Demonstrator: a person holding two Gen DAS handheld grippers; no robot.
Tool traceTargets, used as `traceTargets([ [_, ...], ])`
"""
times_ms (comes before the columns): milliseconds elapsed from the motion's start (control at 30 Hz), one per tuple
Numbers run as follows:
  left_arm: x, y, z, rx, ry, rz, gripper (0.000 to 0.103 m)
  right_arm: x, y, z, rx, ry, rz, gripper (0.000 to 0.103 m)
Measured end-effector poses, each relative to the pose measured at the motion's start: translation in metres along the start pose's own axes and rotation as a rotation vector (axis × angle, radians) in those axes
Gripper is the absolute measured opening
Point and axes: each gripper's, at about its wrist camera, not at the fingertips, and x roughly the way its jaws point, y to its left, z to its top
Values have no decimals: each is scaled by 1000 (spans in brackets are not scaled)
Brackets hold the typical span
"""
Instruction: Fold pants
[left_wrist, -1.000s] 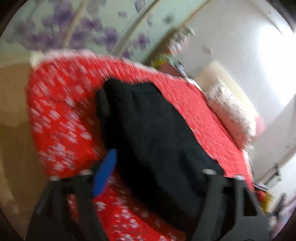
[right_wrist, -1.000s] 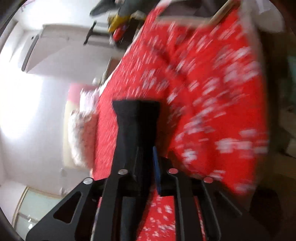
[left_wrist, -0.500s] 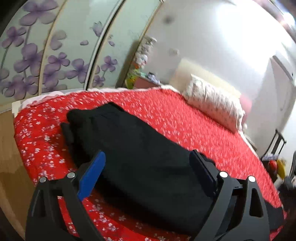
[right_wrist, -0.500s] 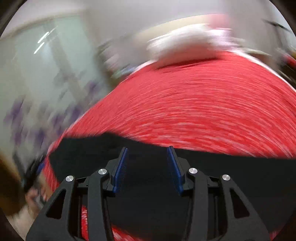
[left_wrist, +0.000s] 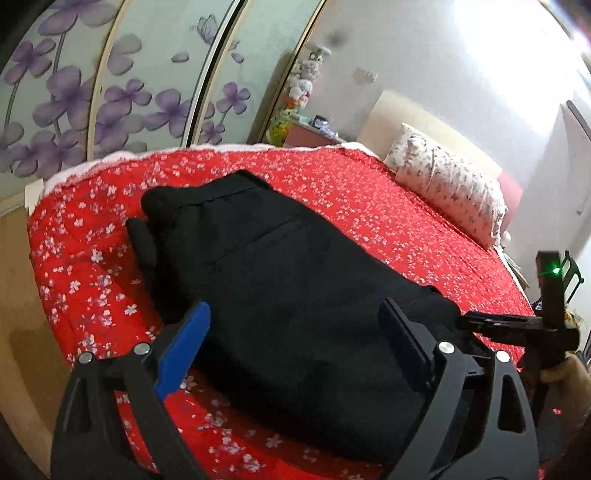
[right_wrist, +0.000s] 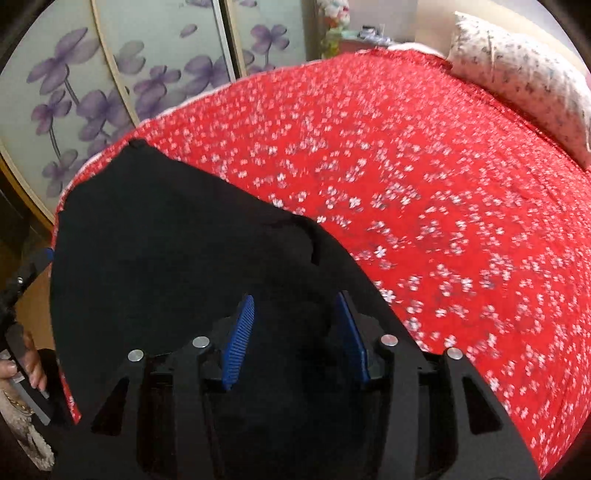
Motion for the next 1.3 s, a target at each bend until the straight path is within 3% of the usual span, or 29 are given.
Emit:
traceTargets([
  [100,3,7,0,-29,20,1,92,13,-3,-2,21,42,4,46],
  [167,5,10,0,-39,27,11,92,14,-1,-5,17,24,51,15],
  [200,6,11,0,-45,32,16,92,12,3,-4,-17,7,14,8],
  [267,10,17,1,-70,47,28,92,7,6,-1,-43,-15,-35,5],
  [367,12,21,1,-103,57,37,92,4,-5,11,31,-81,-86,4],
  [433,11,21,1,-101,51,41,92,13,-9,12,46,-69,-120,3],
  [500,10,20,2,-89,49,38,93,31,-6,6,40,5,-131,4],
  [567,5,25,5,-120,36,18,94,29,-1,4,34,-21,-160,12],
  [633,-2,35,9,-183,4,0,94,15,-7,3,97,-47,-191,49],
  [667,-8,48,11,-244,-29,-14,95,8,-10,1,123,-67,-196,53],
  [800,-18,89,12,-459,-91,-61,94,-50,-31,-27,277,-244,-117,53],
  [900,-10,108,13,-547,-49,-111,93,-90,-43,-74,380,-344,-37,53],
  [1033,3,115,16,-599,11,-218,82,-135,-62,-139,478,-441,-54,54],
  [1167,18,109,19,-575,109,-228,82,-175,-89,-204,602,-535,-98,57],
  [1300,9,114,15,-640,92,-273,80,-197,-112,-251,742,-639,-91,59],
])
